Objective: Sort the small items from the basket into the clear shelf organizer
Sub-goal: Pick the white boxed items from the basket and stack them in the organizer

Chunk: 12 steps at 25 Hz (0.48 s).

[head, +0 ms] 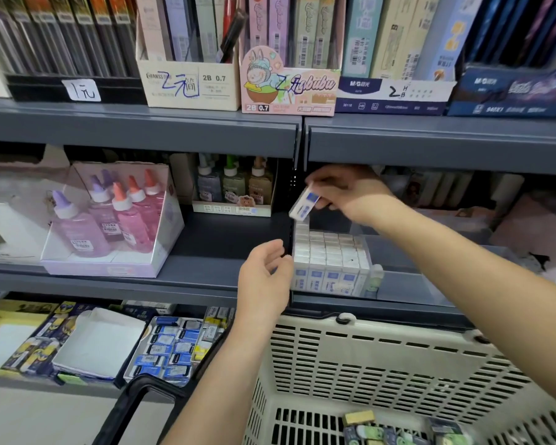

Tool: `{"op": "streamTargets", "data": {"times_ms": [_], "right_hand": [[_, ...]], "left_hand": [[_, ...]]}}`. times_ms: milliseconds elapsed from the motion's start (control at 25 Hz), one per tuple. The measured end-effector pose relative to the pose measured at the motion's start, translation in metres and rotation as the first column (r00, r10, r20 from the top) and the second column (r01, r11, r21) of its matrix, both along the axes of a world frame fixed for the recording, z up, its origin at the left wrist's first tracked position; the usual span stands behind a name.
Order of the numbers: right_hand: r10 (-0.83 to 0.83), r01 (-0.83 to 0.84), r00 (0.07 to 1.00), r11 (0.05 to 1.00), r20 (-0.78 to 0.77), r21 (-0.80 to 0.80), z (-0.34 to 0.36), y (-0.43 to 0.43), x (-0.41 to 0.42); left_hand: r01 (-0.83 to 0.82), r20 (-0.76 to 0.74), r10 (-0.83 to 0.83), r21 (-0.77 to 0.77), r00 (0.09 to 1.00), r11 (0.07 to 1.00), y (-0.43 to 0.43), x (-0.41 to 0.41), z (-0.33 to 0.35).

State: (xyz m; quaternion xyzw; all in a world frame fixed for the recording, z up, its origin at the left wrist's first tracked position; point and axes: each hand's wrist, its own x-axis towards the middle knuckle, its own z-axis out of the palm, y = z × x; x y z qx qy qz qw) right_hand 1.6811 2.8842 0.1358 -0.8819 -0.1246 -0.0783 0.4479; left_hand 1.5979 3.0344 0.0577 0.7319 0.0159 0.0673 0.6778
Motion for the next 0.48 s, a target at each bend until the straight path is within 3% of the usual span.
{"op": "streamTargets", "data": {"times_ms": [80,200,280,480], "right_hand": [[-0.145,0.146,0.988,0.989,0.054,-0.027,-0.004,-0.011,0.021],[-0.200,0.232,0.969,0.938,0.145,-0.258,-0.019,-0.015,0.042],[-0.161,0.207,0.974,0.923,0.162,-0.325,-0.028,-0.012,0.049],[-0.079,0.074,0.997,0.928,0.001,-0.364,-0.048,-0.002,0.054]], "left_hand": [[0.046,-0.018,-0.044,0.071,0.999,0.996,-0.001,0.000,-0.002],[0.071,-0.041,-0.066,0.105,0.997,0.992,-0.001,-0.001,-0.001],[0.065,-0.061,-0.060,0.090,0.996,0.994,-0.001,-0.002,0.000],[0.064,-0.063,-0.058,0.100,0.996,0.993,0.000,-0.005,0.002]]}}
